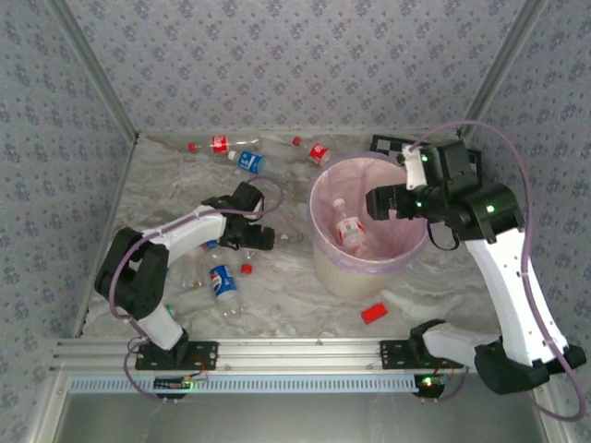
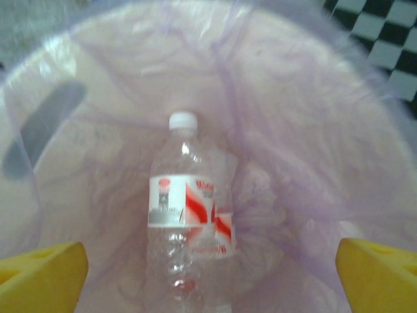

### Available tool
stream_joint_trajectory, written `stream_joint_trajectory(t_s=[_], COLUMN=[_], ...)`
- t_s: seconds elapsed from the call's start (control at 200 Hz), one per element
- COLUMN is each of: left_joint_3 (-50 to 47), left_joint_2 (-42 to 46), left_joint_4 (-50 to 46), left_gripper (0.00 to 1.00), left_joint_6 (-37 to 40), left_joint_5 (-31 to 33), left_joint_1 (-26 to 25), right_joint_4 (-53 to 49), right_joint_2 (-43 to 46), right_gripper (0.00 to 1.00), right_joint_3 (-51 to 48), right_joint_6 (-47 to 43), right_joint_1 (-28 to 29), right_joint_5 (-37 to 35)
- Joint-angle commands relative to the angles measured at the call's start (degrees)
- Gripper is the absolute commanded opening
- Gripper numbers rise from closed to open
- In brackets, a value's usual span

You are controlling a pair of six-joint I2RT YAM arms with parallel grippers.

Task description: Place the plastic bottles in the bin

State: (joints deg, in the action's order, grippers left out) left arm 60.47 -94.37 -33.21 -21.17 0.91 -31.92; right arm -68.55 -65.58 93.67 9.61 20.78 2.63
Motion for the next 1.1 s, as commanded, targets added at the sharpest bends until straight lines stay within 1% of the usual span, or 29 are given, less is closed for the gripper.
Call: stream_joint_trajectory(t_s=[0.0, 0.13, 0.28, 0.345, 0.4, 0.475, 0.555, 0.605, 0.65, 0.765, 0.875, 0.99, 1.045, 1.095], left_joint_3=[1.3, 0.9, 1.1, 1.6, 2.6, 4.2, 5.6, 5.6, 4.9, 2.6, 1.2, -1.4, -2.9, -3.5], left_joint_2=[-0.4, -0.1, 1.6, 3.3, 5.1, 8.8, 13.7, 17.1, 20.1, 26.6, 30.6, 33.8, 34.9, 35.3], left_joint_4=[-0.4, 0.9, 0.5, 0.4, -0.6, -1.3, -0.2, 2.2, 5.1, 12.5, 15.9, 21.7, 24.9, 26.5], left_gripper=[0.88, 0.69, 0.6, 0.58, 0.57, 0.57, 0.55, 0.52, 0.48, 0.37, 0.27, 0.15, 0.11, 0.1], left_joint_6=[-1.0, -2.3, -2.5, -2.4, -2.2, -2.0, -2.2, -2.8, -3.5, -5.5, -7.2, -8.5, -9.4, -10.1], left_joint_5=[0.2, 0.7, 2.6, 2.5, 2.0, 0.8, -1.0, -1.9, -2.8, -4.0, -4.1, -6.5, -8.3, -10.0], left_joint_1=[-0.3, -0.6, -1.3, -1.3, -1.2, -1.3, -1.3, -1.3, -1.2, -1.1, -0.7, -0.5, -0.5, -0.3], right_joint_4=[8.9, 13.4, 12.3, 12.1, 13.1, 16.5, 22.8, 26.9, 29.1, 30.4, 31.4, 32.9, 33.6, 33.8], right_joint_2=[2.0, 2.5, 3.4, 3.8, 3.7, 3.2, 2.1, 1.2, -0.3, -6.1, -12.0, -17.5, -19.8, -22.0], right_gripper=[1.0, 1.0, 1.0, 1.0, 1.0, 1.0, 0.99, 0.99, 0.99, 0.98, 0.98, 0.98, 0.98, 0.93], right_joint_3=[-2.3, -4.1, -3.5, -2.9, -2.3, -1.5, -2.0, -2.7, -2.5, 1.6, 5.2, 7.9, 9.3, 10.3], right_joint_6=[3.0, 3.3, 2.2, 1.8, 1.6, 2.5, 5.7, 7.9, 8.7, 7.9, 6.8, 6.7, 6.5, 5.3], right_joint_1=[-1.7, -2.3, -2.7, -2.9, -3.1, -3.0, -2.4, -0.9, 1.2, 8.6, 14.8, 17.7, 18.5, 18.7], right_joint_5=[2.8, 4.0, 6.9, 7.8, 10.3, 16.1, 22.6, 24.2, 23.7, 18.6, 15.9, 15.9, 16.7, 19.0])
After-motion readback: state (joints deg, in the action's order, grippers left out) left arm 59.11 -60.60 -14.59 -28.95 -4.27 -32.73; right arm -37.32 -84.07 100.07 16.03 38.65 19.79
